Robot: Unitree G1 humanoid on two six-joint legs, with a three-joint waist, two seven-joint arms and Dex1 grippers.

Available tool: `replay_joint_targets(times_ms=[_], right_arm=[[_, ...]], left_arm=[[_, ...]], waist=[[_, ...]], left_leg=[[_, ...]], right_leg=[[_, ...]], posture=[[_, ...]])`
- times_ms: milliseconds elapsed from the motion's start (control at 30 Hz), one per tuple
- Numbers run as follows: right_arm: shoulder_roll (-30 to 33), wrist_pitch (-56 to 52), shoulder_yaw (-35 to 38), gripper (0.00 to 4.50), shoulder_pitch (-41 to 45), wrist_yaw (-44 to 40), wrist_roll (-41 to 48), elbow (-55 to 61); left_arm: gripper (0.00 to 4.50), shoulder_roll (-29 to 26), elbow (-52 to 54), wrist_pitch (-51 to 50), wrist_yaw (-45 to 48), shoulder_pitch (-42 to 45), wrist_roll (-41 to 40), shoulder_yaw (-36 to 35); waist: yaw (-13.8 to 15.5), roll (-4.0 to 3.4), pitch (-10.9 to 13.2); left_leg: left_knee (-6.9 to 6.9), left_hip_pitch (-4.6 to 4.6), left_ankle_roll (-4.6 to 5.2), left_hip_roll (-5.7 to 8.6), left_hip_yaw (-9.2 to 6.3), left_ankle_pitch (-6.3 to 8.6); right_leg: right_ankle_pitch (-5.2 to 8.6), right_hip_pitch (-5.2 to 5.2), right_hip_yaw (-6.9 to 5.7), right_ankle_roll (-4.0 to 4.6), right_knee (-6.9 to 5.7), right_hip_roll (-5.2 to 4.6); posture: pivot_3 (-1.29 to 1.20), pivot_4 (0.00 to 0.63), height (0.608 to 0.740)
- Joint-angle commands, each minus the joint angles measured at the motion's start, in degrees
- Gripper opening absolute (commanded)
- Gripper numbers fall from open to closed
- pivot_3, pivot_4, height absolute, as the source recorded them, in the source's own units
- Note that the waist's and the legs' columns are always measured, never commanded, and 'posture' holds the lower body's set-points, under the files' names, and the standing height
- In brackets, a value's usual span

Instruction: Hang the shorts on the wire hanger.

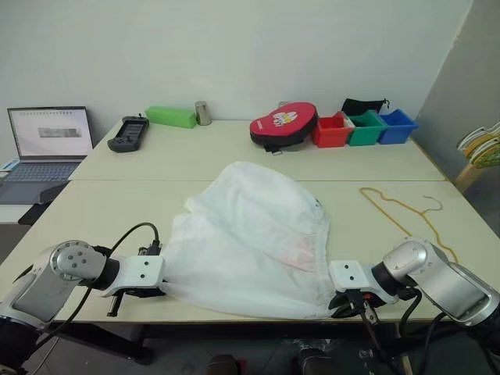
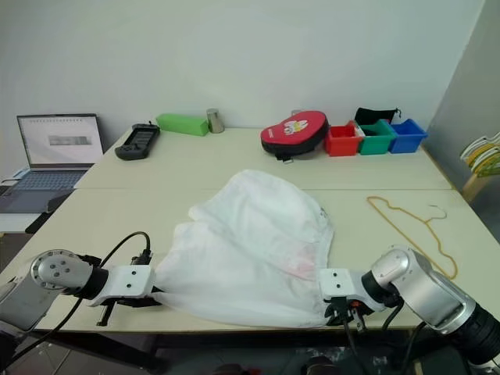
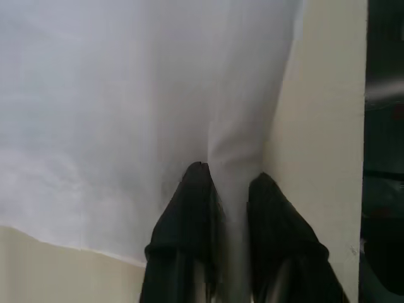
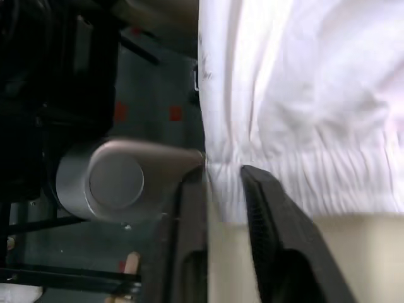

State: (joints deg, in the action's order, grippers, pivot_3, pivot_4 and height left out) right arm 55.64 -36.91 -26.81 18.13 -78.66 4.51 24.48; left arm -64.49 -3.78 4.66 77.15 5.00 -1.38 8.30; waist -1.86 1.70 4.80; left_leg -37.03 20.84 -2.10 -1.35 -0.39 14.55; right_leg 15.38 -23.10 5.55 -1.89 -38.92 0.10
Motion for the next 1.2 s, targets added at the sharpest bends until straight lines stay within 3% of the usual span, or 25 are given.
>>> replay_joint_targets(times_ms=[33,133,267,367,400,433,500,567,667,733,967,1200], right_arm=[[2.2,-1.2,3.7,1.96,-0.9,-0.1,2.7,3.8],[3.8,-4.2,6.4,2.71,-0.1,-0.5,5.7,8.0],[4.8,-13.4,13.3,3.75,2.6,1.0,12.5,13.2],[2.9,-19.8,17.8,4.43,3.5,6.1,14.8,11.9],[2.2,-21.4,18.6,4.5,4.0,7.9,15.0,10.9],[2.1,-20.2,19.9,4.5,3.8,11.2,12.5,5.6],[2.0,-18.2,21.7,4.5,3.9,16.4,9.0,-3.2],[1.7,-13.9,22.0,4.5,6.8,23.7,3.9,-16.8],[2.2,-4.2,20.5,4.5,11.4,28.9,-1.7,-34.9],[1.7,-0.3,19.6,4.5,14.2,30.2,-3.8,-43.2],[-4.1,14.2,16.7,4.5,30.3,27.9,-8.7,-78.8],[-10.6,14.6,19.5,4.5,39.6,27.2,-7.6,-93.4]], left_arm=[[1.8,-0.3,1.8,-0.9,4.4,0.3,-2.0,1.2],[2.45,-1.6,3.2,-2.6,10.4,2.2,-6.1,0.5],[3.4,-7.2,12.6,-12.3,15.4,6.6,-22.2,1.0],[4.02,-4.3,14.8,-20.3,15.0,13.4,-27.5,0.8],[4.29,-2.5,14.3,-21.9,14.6,15.9,-27.8,0.8],[4.42,3.2,13.2,-24.9,10.4,21.2,-28.5,1.4],[4.42,12.1,12.2,-30.3,2.7,27.6,-29.4,2.2],[4.42,23.7,9.7,-30.5,-10.4,31.7,-23.1,4.0],[4.42,33.9,9.2,-28.2,-19.9,32.3,-16.7,7.1],[4.42,37.0,9.2,-28.4,-23.1,31.9,-14.3,8.0],[4.42,47.0,12.6,-31.5,-30.6,29.4,-12.1,12.4],[4.42,47.3,13.6,-32.8,-34.0,27.5,-10.0,11.8]], waist=[[-0.4,0.0,0.0],[-1.3,0.02,0.0],[-3.0,0.39,0.2],[-4.1,0.4,0.2],[-4.5,0.41,0.2],[-4.8,0.42,0.2],[-5.1,0.46,0.3],[-6.0,0.53,0.3],[-8.1,0.45,0.3],[-10.0,0.41,0.3],[-15.1,0.08,0.5],[-16.8,0.06,0.5]], left_leg=[[0.0,0.01,-0.04,-0.02,0.07,0.03],[0.01,0.05,-0.2,-0.14,0.12,0.14],[0.0,0.1,-0.28,-0.39,-0.05,0.19],[0.02,0.03,-0.3,-0.37,-0.07,0.2],[0.0,0.03,-0.3,-0.36,-0.06,0.2],[-0.01,0.04,-0.3,-0.34,-0.07,0.2],[-0.1,0.05,-0.29,-0.29,-0.12,0.2],[-0.45,0.1,-0.29,-0.23,-0.27,0.19],[-0.79,0.06,-0.08,-0.17,-0.18,0.35],[-0.79,0.21,0.09,-0.17,-0.12,0.46],[-0.72,0.02,0.67,-0.26,0.21,0.8],[-0.82,-0.15,0.65,-0.17,0.51,0.77]], right_leg=[[0.0,-0.03,-0.01,0.0,0.0,0.01],[0.0,-0.09,0.0,-0.01,-0.01,0.14],[0.0,-0.17,-0.04,0.0,-0.07,0.43],[0.0,-0.09,0.0,0.0,-0.03,0.45],[0.0,-0.06,0.02,0.0,-0.03,0.44],[0.0,-0.06,0.02,0.0,-0.02,0.45],[-0.01,0.04,0.01,-0.02,0.01,0.48],[-0.01,0.17,0.05,-0.03,0.09,0.51],[-0.23,0.89,0.35,-0.4,0.59,0.48],[-0.61,0.89,0.44,-0.99,0.93,0.48],[-0.56,0.9,1.02,-1.03,0.95,0.7],[-0.82,1.12,1.45,-1.3,0.89,0.73]], posture=[[-0.07,0.048,0.74],[-0.11,0.044,0.74],[-0.15,0.039,0.74],[-0.18,0.041,0.74],[-0.18,0.041,0.74],[-0.21,0.045,0.74],[-0.23,0.047,0.74],[-0.26,0.048,0.74],[-0.28,0.051,0.74],[-0.28,0.05,0.74],[-0.24,0.058,0.74],[-0.17,0.057,0.74]])
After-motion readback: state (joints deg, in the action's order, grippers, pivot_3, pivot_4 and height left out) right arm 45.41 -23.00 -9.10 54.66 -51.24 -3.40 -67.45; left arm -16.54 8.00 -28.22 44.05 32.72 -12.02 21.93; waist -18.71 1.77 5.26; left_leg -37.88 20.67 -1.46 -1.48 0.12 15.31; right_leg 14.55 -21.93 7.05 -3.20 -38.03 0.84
